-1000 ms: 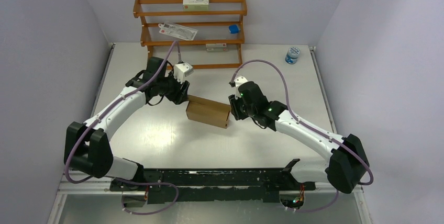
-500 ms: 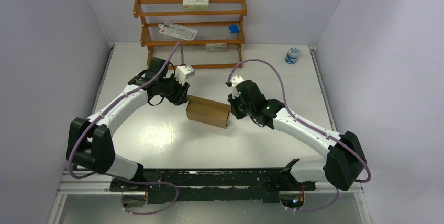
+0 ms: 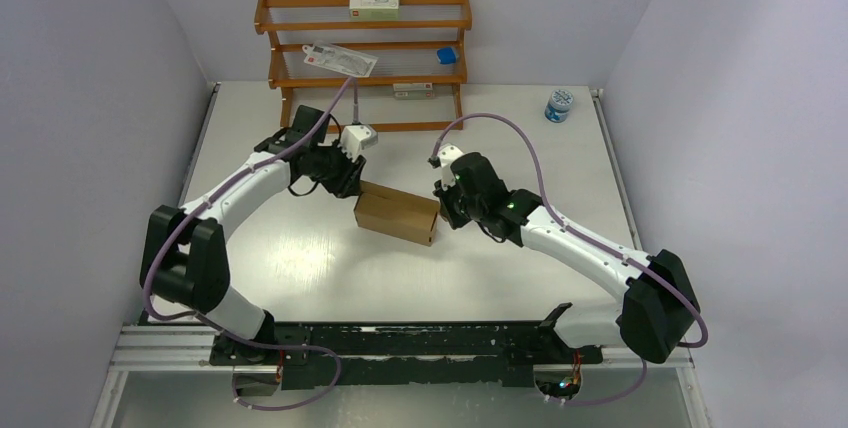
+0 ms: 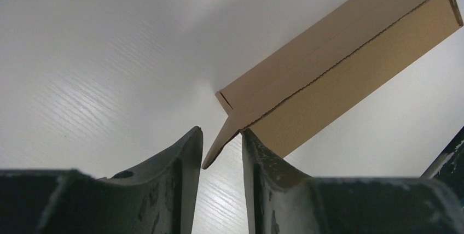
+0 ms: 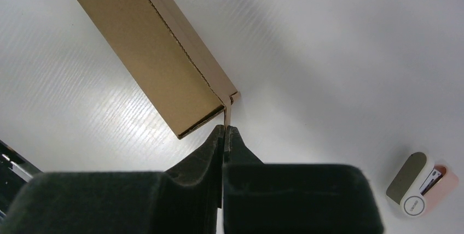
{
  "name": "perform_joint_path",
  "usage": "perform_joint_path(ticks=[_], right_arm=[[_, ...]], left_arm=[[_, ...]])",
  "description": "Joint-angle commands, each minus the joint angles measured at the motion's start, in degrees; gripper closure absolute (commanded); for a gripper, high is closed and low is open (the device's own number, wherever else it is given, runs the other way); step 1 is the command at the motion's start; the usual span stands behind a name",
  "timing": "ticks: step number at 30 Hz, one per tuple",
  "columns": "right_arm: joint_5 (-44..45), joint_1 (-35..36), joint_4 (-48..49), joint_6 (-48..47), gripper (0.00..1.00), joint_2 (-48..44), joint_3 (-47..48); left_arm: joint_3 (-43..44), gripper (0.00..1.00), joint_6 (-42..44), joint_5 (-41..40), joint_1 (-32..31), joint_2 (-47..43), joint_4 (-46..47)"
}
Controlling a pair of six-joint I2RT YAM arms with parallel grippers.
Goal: Fold the paper box
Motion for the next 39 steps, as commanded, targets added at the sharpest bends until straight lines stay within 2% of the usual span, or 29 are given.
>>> perform_joint_path(ticks=[1,8,11,20,24,31,39], right_arm=[[-0.16,0.27,0.36,-0.96,1.00,0.60,0.81],[0.06,0.24,-0.14,-0.57,1.00,0.44,1.16],[0.77,0.30,-0.86,0.26,1.00,0.52,1.78],[1.76,0.58,-3.80,4.63,1.00,2.86,5.38],[3.07,0.98,-5.57,8.13,1.00,4.57,7.74],[11.86,2.52,-9.99,17.03,1.00,8.07,11.90],[17.46,4.25,-14.39,26.57,1.00,11.78,14.96]], left_arm=[[2.09,0.65,1.66,2.71,0.41,0.55,-1.67],[0.49,0.89,0.37,2.87,0.41,-1.97,-1.17],[-0.77,0.94,-1.99,2.37,0.26,-3.91,-0.57],[-5.05,0.95,-15.06,-1.40,-1.43,-8.81,2.88],[-6.14,0.95,-22.24,-6.10,-4.19,-8.97,3.58],[-6.51,0.95,-35.75,-17.16,-8.47,-9.05,4.47],[-8.77,0.93,-44.65,-23.79,-11.55,-11.58,7.15]])
